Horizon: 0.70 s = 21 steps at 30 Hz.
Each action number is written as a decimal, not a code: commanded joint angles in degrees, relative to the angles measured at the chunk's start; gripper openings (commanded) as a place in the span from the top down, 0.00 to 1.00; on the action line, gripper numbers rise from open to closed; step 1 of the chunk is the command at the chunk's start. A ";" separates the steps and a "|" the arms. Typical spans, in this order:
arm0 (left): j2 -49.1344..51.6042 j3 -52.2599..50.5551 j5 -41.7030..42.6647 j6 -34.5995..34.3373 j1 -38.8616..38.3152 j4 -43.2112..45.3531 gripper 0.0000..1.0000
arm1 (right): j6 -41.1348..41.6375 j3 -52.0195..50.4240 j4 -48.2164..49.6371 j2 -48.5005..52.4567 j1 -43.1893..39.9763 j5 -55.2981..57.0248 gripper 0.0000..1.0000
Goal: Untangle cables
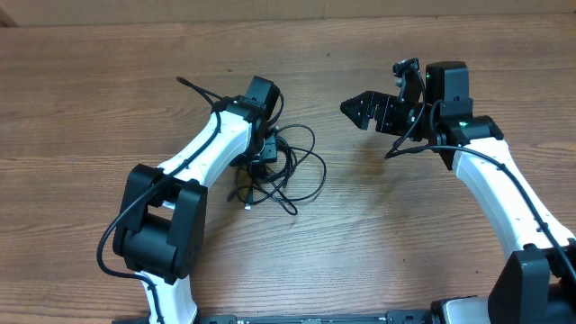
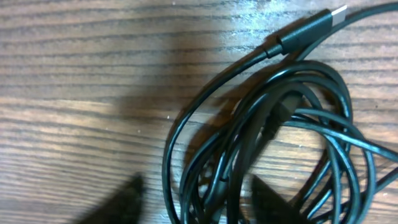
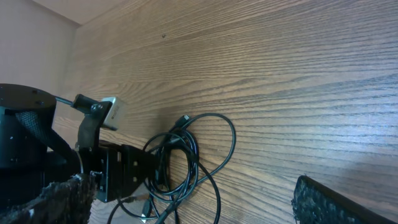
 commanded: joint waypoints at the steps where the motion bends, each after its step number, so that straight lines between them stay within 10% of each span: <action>1: 0.63 -0.35 0.35 -0.50 -0.07 0.33 0.69 | -0.22 0.09 0.02 0.07 -0.28 -0.31 0.00; 8: 0.66 -0.35 1.38 -0.50 -0.07 0.33 0.96 | -0.22 0.09 -0.72 0.07 -0.28 -0.31 0.00; 21: -5.64 9.01 9.51 8.72 -0.15 -3.93 0.96 | -0.48 0.09 -1.60 0.07 -0.26 -2.78 0.00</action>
